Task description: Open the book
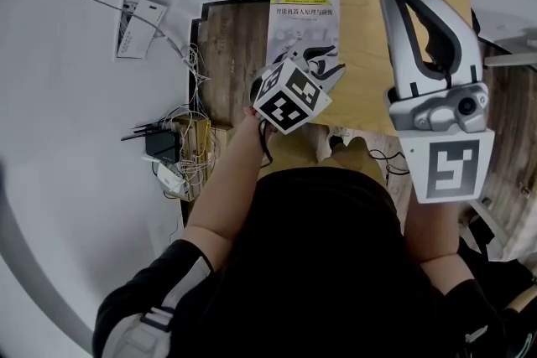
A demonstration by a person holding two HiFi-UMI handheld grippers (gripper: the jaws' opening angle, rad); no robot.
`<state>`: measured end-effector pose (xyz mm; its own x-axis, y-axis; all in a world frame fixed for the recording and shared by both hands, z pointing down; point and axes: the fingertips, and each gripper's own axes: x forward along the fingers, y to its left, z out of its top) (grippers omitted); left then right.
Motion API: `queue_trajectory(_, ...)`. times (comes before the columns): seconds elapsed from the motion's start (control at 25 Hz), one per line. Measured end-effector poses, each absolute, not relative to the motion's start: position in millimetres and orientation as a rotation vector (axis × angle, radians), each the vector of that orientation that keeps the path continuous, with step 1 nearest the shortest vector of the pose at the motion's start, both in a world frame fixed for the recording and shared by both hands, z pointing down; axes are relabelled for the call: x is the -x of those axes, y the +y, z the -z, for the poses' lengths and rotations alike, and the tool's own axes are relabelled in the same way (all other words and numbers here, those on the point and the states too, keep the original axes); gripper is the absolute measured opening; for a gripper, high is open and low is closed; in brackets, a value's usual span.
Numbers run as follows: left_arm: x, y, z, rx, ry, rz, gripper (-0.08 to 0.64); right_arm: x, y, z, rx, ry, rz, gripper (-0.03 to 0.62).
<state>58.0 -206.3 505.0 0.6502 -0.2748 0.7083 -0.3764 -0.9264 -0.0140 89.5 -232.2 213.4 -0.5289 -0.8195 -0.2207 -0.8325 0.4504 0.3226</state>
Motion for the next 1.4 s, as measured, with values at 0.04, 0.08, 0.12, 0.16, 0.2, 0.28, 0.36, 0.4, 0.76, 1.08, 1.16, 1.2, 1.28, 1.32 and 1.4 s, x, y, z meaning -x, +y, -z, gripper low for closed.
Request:
queue_trajectory(0.04, -58, -204, -514, -2.714, -0.531, -1.158, 0.161, -91, -232, -214, 1.512, 2.646, -0.615, 0.031)
queue_trajectory(0.08, -57, -201, -522, -2.7, -0.523, -1.18, 0.161, -92, -231, -215, 1.516, 2.645, -0.613, 0.031)
queue_trajectory(0.12, -57, -198, -531, -2.687, -0.517, -1.201, 0.161, -94, -231, -216, 1.519, 2.646, -0.612, 0.031)
queue_trajectory(0.16, -57, -195, -538, -2.674, -0.51, -1.22, 0.161, -94, -230, -216, 1.521, 2.648, -0.613, 0.031)
queue_trajectory(0.2, -56, -193, -544, -2.66, -0.503, -1.231, 0.161, -95, -230, -216, 1.523, 2.65, -0.616, 0.031)
queue_trajectory(0.28, -56, -189, -554, -2.629, -0.492, -1.241, 0.16, -97, -230, -217, 1.525, 2.651, -0.62, 0.031)
queue_trajectory(0.36, -55, -187, -563, -2.605, -0.498, -1.277, 0.16, -99, -229, -218, 1.528, 2.651, -0.619, 0.031)
queue_trajectory(0.4, -53, -186, -567, -2.597, -0.509, -1.309, 0.158, -100, -229, -219, 1.53, 2.653, -0.617, 0.031)
queue_trajectory(0.76, -44, -173, -609, -2.509, -0.494, -1.517, 0.149, -114, -228, -223, 1.55, 2.659, -0.631, 0.031)
queue_trajectory(1.08, -36, -173, -624, -2.464, -0.485, -1.665, 0.052, -114, -226, -223, 1.539, 2.68, -0.66, 0.031)
queue_trajectory(1.16, -36, -174, -624, -2.447, -0.502, -1.659, 0.012, -114, -225, -225, 1.53, 2.7, -0.676, 0.031)
queue_trajectory(1.2, -37, -174, -623, -2.438, -0.51, -1.654, 0.012, -114, -224, -226, 1.528, 2.704, -0.681, 0.031)
queue_trajectory(1.28, -37, -173, -623, -2.432, -0.517, -1.659, 0.012, -116, -223, -225, 1.53, 2.697, -0.68, 0.031)
queue_trajectory(1.32, -37, -173, -622, -2.433, -0.519, -1.664, 0.012, -118, -223, -223, 1.532, 2.685, -0.677, 0.031)
queue_trajectory(1.4, -36, -174, -621, -2.437, -0.526, -1.667, 0.012, -120, -223, -220, 1.536, 2.662, -0.672, 0.031)
